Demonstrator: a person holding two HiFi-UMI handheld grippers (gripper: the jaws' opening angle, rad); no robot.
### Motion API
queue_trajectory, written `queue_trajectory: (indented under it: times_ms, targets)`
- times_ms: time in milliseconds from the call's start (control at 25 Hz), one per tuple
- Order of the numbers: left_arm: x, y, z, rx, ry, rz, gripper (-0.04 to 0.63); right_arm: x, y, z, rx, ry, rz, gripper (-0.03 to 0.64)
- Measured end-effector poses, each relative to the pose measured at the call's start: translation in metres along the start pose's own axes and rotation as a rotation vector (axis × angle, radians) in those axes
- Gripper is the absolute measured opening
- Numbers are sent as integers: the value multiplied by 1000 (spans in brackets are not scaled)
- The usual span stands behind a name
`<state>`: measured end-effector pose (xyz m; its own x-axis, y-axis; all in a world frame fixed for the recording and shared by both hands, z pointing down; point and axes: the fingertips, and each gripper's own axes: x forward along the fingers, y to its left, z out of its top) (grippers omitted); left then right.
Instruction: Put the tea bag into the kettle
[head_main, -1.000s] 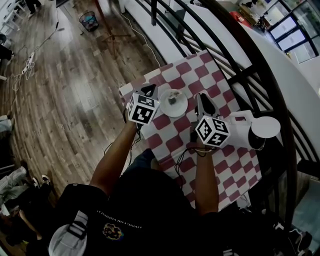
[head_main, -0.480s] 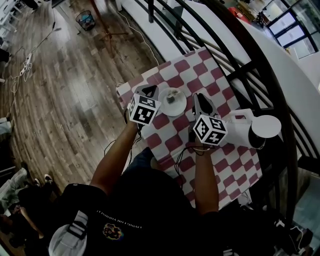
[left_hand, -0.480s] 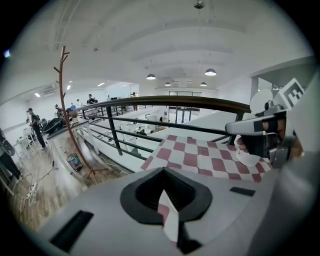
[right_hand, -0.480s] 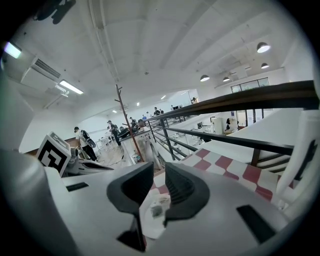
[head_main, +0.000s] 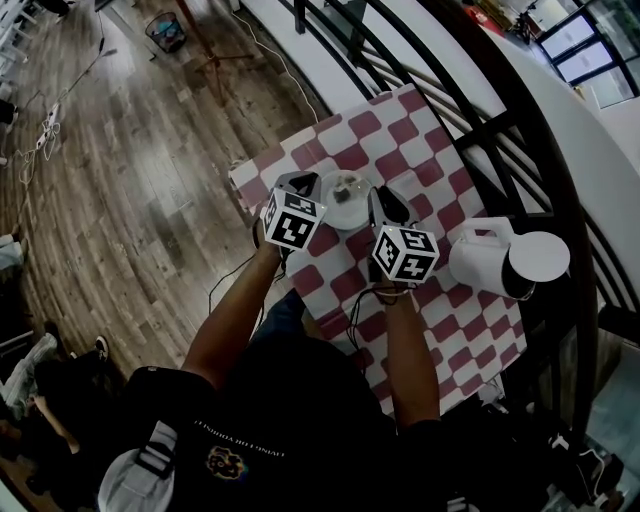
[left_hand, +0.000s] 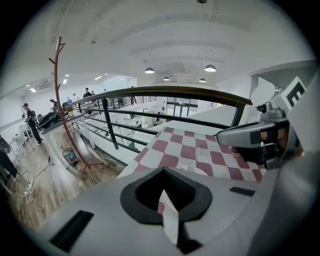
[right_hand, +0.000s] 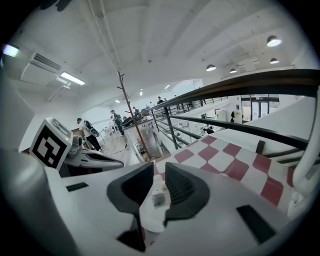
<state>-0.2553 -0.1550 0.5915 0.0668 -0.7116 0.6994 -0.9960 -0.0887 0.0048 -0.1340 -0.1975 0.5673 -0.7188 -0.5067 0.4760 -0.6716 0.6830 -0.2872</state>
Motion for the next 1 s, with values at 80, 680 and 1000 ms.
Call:
queue_trajectory:
  times_ms: [80, 680, 1000]
  targets:
    - [9, -3, -8, -3, 22, -9, -2, 10, 2, -14, -23, 43, 8, 81]
    - [61, -19, -57, -27, 150, -75, -2, 60, 5, -92, -83, 240, 36, 81]
    - [66, -20, -59, -34, 159, -85, -2, 67, 6, -95, -123, 257, 40, 81]
